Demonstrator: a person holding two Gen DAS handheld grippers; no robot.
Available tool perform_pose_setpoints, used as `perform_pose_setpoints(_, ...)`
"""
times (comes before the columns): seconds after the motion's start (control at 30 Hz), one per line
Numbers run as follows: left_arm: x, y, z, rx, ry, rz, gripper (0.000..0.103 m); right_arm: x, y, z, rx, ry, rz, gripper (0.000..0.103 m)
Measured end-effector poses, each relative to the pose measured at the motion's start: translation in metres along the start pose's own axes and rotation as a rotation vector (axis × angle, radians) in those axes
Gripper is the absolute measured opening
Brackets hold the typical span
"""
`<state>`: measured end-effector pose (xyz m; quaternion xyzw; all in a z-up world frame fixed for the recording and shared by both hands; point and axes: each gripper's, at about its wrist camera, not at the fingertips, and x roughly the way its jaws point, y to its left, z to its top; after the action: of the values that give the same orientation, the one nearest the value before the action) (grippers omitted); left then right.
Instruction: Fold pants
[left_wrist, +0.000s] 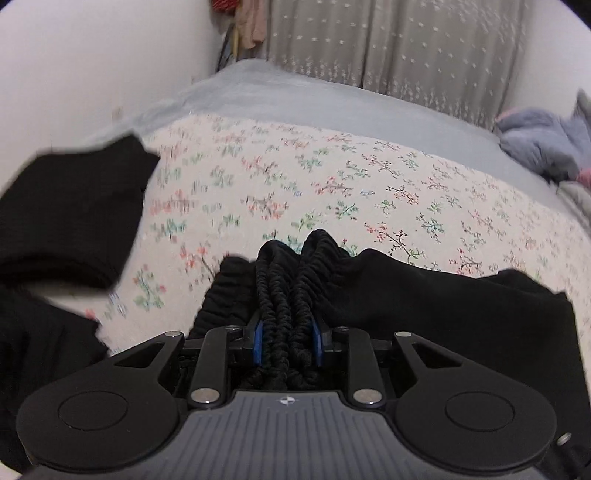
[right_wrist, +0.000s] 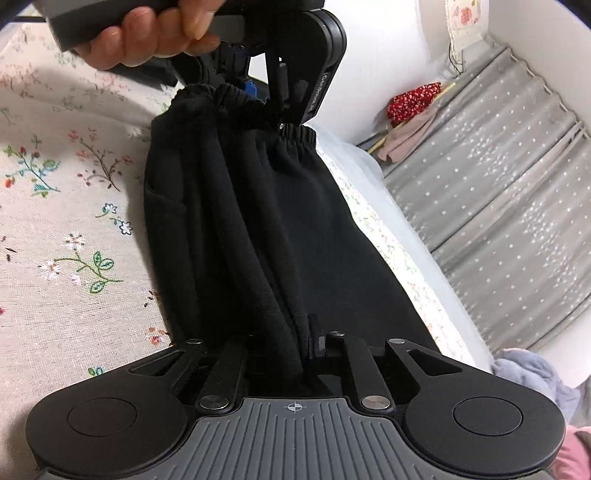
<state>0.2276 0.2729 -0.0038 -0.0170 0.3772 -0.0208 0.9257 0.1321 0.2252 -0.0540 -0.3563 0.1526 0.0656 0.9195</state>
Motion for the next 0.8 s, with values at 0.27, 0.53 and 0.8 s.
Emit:
perform_pose_setpoints(0.27, 0.008, 0.0, 0.001, 0.037, -0.012, 0.091, 0.037, -0.043, -0.06, -0.02, 0.258, -0.044, 0.138, 0.055)
perform_pose_setpoints(0.53, 0.001, 0.007, 0.002, 0.017, 0.029, 0.15, 0.07, -0.047, -0.095, -0.065, 0.45, 0.042, 0.281, 0.055)
perform_pose_setpoints(0.8, -0.063, -0.017, 0.019, -0.049, -0.091, 0.073, 0.073, -0.099, -0.24, -0.14, 0.899, -0.08, 0.477, 0.055)
